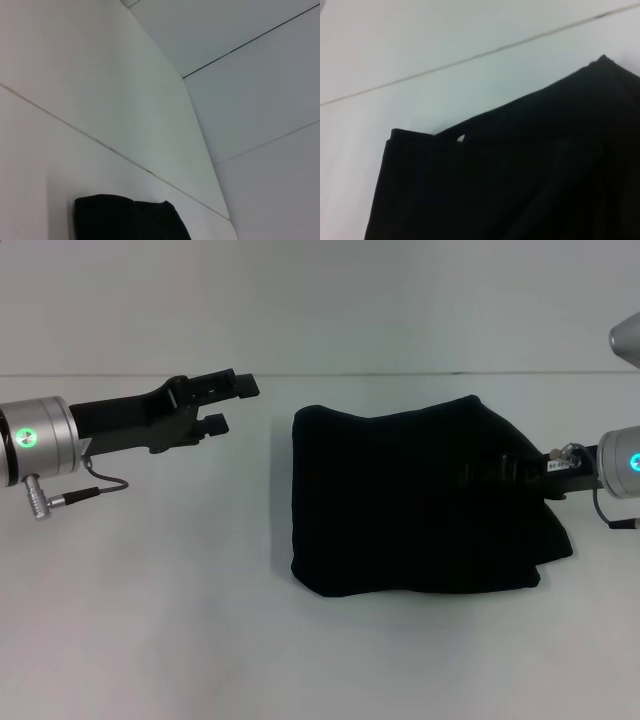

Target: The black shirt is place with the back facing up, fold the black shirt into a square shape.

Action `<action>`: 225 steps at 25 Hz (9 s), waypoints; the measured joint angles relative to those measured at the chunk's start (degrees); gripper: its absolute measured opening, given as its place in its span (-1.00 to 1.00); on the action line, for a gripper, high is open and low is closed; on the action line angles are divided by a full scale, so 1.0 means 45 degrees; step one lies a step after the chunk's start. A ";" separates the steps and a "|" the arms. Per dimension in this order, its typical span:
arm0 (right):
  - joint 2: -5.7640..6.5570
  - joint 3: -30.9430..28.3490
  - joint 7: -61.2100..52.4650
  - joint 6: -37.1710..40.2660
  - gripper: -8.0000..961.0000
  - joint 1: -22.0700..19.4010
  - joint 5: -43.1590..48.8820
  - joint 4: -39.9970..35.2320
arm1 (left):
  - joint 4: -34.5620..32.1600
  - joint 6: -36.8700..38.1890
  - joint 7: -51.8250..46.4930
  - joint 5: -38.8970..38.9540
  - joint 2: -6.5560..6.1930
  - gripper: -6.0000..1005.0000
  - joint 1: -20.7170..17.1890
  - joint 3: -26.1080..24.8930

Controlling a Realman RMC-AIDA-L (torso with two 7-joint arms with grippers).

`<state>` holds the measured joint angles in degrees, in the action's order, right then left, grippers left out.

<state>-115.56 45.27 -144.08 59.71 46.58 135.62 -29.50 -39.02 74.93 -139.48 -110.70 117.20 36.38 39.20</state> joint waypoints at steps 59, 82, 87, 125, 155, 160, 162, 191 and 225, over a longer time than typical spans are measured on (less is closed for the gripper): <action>0.0741 0.1324 -0.1827 0.1390 -0.83 0.1164 0.2761 -0.3109 | 0.0136 0.0167 0.0189 0.0347 -0.0165 0.75 -0.0223 -0.0724; 0.0834 0.1715 -0.2826 -0.1240 -0.57 0.1209 0.4968 -0.1173 | 0.0157 0.0188 0.0196 0.0348 -0.0144 0.75 -0.0271 -0.0854; 0.0947 0.1004 -0.3073 -0.1237 -0.14 0.1081 0.4585 -0.2338 | 0.0158 0.0182 0.0196 0.0348 -0.0147 0.75 -0.0281 -0.0860; 0.1643 -0.1155 -0.1894 0.2766 0.17 0.1033 0.1029 -0.3203 | 0.0790 0.3893 -0.0523 -0.2309 -0.0339 0.75 -0.0018 -0.0580; 0.1636 -0.1625 -0.1994 0.3302 0.17 0.1008 0.1014 -0.3364 | 0.4108 -0.2593 -0.0851 -0.2387 0.1484 0.71 0.1937 0.0649; 0.1637 -0.1636 -0.1984 0.3294 0.17 0.0951 0.0864 -0.3365 | 0.4487 -0.2892 -0.0885 -0.2388 0.1508 0.70 0.2304 0.0914; 0.1636 -0.1644 -0.1966 0.3292 0.17 0.0940 0.0839 -0.3366 | 0.4519 -0.2930 -0.0844 -0.2377 0.1512 0.70 0.2368 0.0928; 0.1646 -0.1643 -0.1892 0.3249 0.18 0.0894 0.0760 -0.3211 | 0.4302 -0.1899 0.0183 -0.2081 0.1053 -0.85 0.1625 0.0976; 0.1614 -0.1848 0.0533 0.3428 0.22 0.0509 -0.0522 -0.3015 | -0.2609 0.4691 0.4457 -0.4368 -0.0213 0.18 -0.0875 -0.1538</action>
<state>-108.29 36.96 -141.68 75.14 48.87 133.27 -43.07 -50.76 96.04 -119.42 -130.36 116.24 32.45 32.28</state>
